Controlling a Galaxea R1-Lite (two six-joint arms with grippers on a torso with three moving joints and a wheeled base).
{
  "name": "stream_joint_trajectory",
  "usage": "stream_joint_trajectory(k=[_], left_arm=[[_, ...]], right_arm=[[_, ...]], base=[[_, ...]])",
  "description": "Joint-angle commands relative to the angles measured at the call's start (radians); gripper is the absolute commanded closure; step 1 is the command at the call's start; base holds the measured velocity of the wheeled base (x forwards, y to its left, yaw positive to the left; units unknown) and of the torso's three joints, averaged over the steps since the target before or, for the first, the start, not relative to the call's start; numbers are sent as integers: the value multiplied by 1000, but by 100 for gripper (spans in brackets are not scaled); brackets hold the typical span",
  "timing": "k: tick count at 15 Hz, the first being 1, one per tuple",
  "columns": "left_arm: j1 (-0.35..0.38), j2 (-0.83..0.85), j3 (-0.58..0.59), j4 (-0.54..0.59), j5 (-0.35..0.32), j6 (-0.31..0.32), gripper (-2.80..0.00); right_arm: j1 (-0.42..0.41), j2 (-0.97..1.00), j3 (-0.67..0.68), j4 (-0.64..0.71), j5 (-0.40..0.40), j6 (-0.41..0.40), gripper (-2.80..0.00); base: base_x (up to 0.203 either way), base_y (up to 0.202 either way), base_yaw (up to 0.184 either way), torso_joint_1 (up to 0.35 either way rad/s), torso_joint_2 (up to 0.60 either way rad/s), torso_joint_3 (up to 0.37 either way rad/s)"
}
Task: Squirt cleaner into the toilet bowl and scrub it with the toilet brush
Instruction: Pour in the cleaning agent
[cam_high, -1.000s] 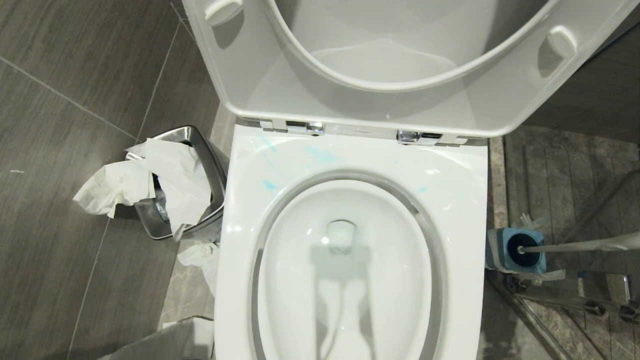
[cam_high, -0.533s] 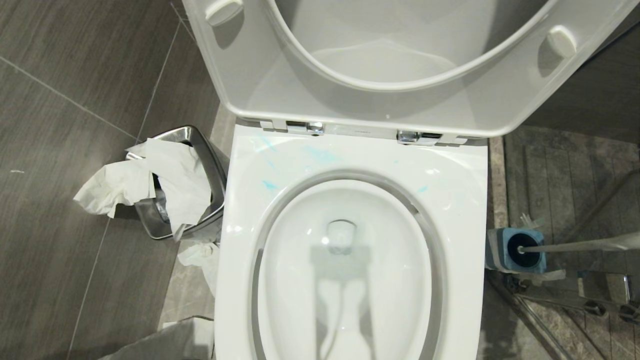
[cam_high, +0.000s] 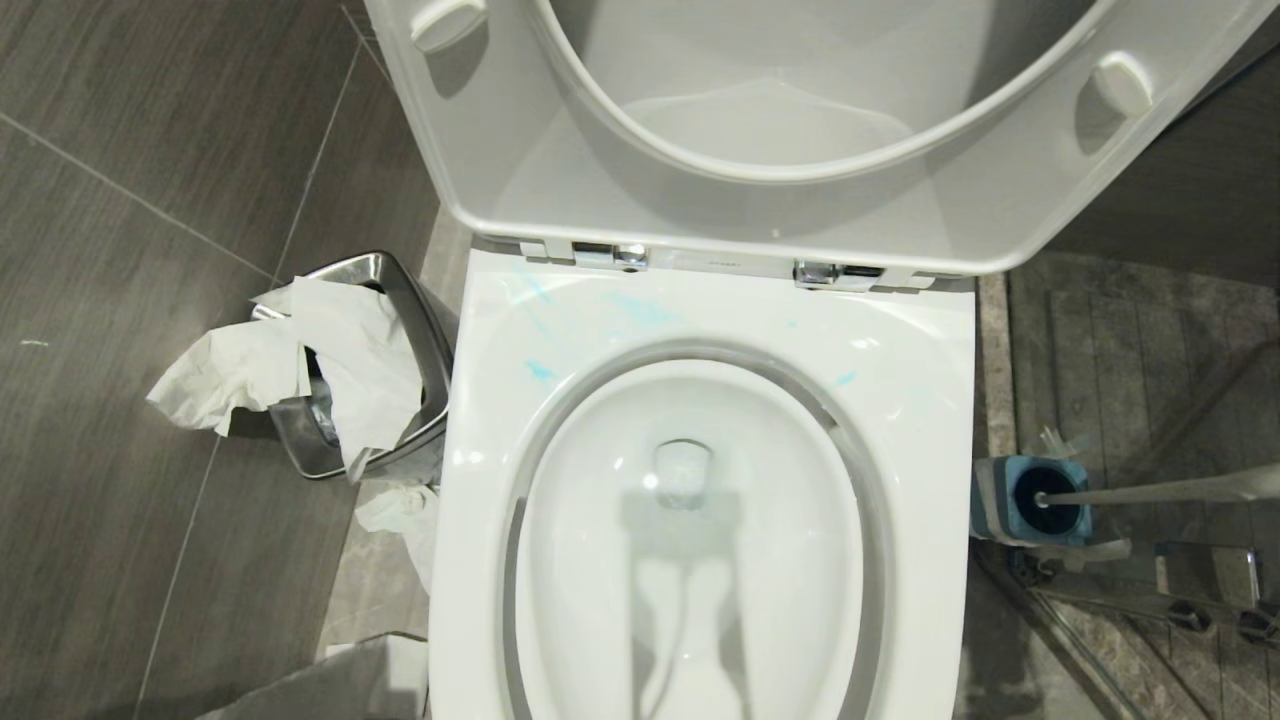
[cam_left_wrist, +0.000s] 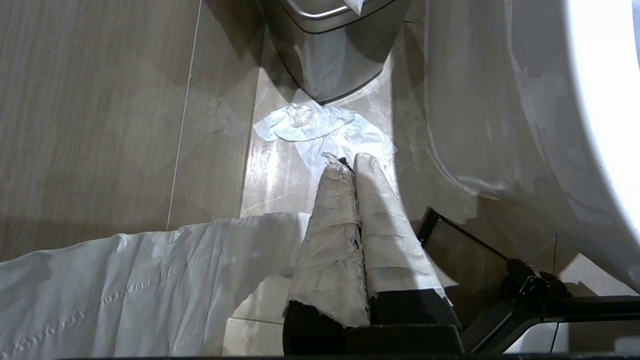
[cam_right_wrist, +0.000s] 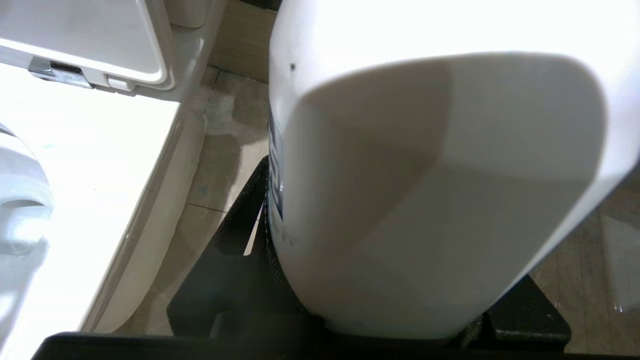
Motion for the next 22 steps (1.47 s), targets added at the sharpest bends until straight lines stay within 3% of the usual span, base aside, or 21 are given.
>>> stream_joint_trajectory(k=[1,22], left_arm=[[0,1,1,0,0,-3,0],[0,1,0,0,0,-2,0]], right_arm=[[0,19,1,-1,0,0,0],[0,35,-2,-9,27,11,0]], base=[[0,0,0,0,0,0],[0,0,0,2,3,178]])
